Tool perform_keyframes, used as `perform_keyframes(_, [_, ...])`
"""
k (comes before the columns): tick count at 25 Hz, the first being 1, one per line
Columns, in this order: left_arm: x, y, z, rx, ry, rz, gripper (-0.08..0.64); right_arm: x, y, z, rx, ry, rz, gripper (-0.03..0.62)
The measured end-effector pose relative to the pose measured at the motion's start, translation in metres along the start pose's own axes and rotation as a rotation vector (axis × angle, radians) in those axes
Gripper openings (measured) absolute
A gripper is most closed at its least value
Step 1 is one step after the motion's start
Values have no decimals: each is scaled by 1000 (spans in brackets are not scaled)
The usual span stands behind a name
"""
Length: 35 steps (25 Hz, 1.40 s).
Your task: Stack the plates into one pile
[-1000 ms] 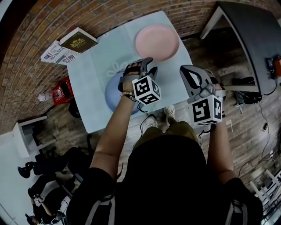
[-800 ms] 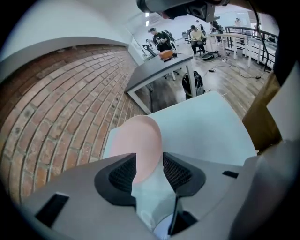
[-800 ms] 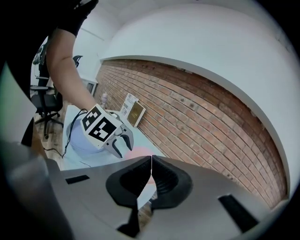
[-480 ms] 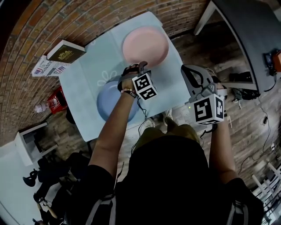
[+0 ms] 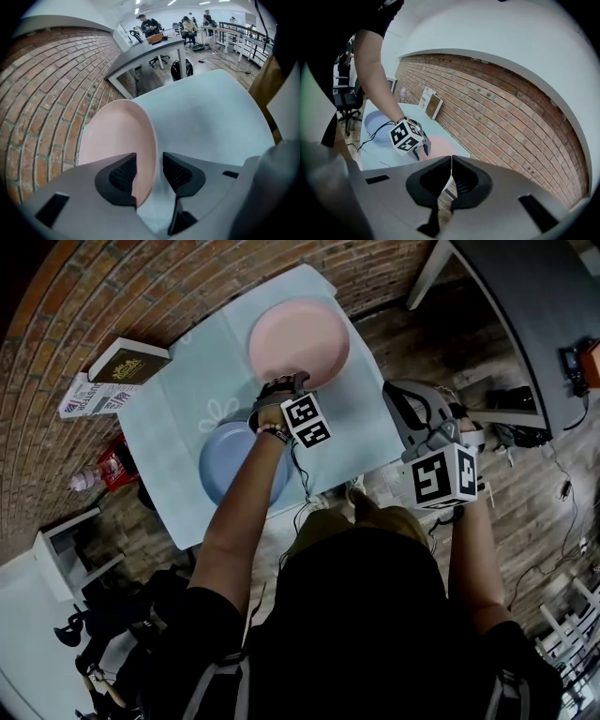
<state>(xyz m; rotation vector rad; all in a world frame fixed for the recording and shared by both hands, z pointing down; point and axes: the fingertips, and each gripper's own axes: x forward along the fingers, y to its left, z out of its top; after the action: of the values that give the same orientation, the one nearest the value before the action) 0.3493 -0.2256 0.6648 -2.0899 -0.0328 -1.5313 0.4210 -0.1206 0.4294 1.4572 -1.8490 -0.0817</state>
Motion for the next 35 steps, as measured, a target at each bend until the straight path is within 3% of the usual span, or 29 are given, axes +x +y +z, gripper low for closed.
perform_keyframes(3, [3,0,0,13,5,-24,189,1,0,-2,-3,3,5,35])
perform_keyframes(4, [3,-1,0,31,10,-27,149,1,0,-3,-3,4,7,35])
perform_keyframes(5, [4,-2,0,59,15,-18,47,2,0,-3,-3,5,9,35])
perform_keyframes(6, [3,-2,0,89,18,-2,37,2,1,-3,-5,5,10,35])
perform_keyframes(11, [-7,8,9,86,-8,54,28,3,2,-4,-9,3,14,35])
perform_keyframes(20, [-40,12,10,45,-35,82,28,-3,11,6,-13,-21,18,35])
perform_keyframes(28, [-110,18,20,36,-77,188,28,-14,29,31,-50,-76,23,35])
perform_keyframes(35, [-170,15,6,11,-76,256,28,-14,47,70,-104,-149,51,35])
